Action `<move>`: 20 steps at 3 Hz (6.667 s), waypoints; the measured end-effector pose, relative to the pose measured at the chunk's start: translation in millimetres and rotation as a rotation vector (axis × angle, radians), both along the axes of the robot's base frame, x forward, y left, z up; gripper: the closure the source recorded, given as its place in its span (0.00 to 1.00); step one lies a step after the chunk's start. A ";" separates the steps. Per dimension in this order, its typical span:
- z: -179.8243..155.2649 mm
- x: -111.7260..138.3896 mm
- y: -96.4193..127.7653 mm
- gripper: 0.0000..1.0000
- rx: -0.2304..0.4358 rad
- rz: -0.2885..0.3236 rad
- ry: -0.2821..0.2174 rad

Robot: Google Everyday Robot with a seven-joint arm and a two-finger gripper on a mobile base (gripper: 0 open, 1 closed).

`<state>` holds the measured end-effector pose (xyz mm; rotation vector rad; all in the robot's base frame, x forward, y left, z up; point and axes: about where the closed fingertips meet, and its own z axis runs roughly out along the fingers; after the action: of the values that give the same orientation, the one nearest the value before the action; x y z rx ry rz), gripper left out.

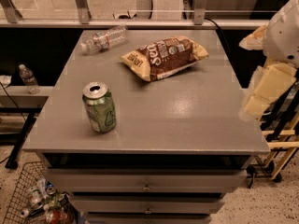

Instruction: Knock green can over

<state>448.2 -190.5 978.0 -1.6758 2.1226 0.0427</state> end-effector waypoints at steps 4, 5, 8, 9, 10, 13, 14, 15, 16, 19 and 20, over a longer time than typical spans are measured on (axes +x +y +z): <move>-25.9 38.4 122.5 0.00 0.512 0.204 0.021; -54.7 40.4 152.1 0.00 0.581 0.230 0.019; -94.6 45.2 250.2 0.00 0.839 0.372 -0.012; -94.8 42.7 270.1 0.00 0.921 0.412 -0.015; -96.4 39.0 287.4 0.00 0.981 0.442 0.003; -91.6 26.8 316.4 0.42 1.035 0.503 0.036; -90.9 29.1 316.9 0.65 1.034 0.514 0.041; -79.0 36.8 315.8 0.87 0.931 0.571 0.041; -72.5 56.3 306.1 1.00 0.717 0.625 0.028; -94.4 52.7 315.7 1.00 0.006 0.665 -0.006; -125.3 53.0 312.3 1.00 -0.218 0.695 0.017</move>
Offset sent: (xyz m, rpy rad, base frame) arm 0.0545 0.1652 -0.0088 0.7690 0.0428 0.3053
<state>501.3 121.8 852.7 -2.4700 1.4962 0.0336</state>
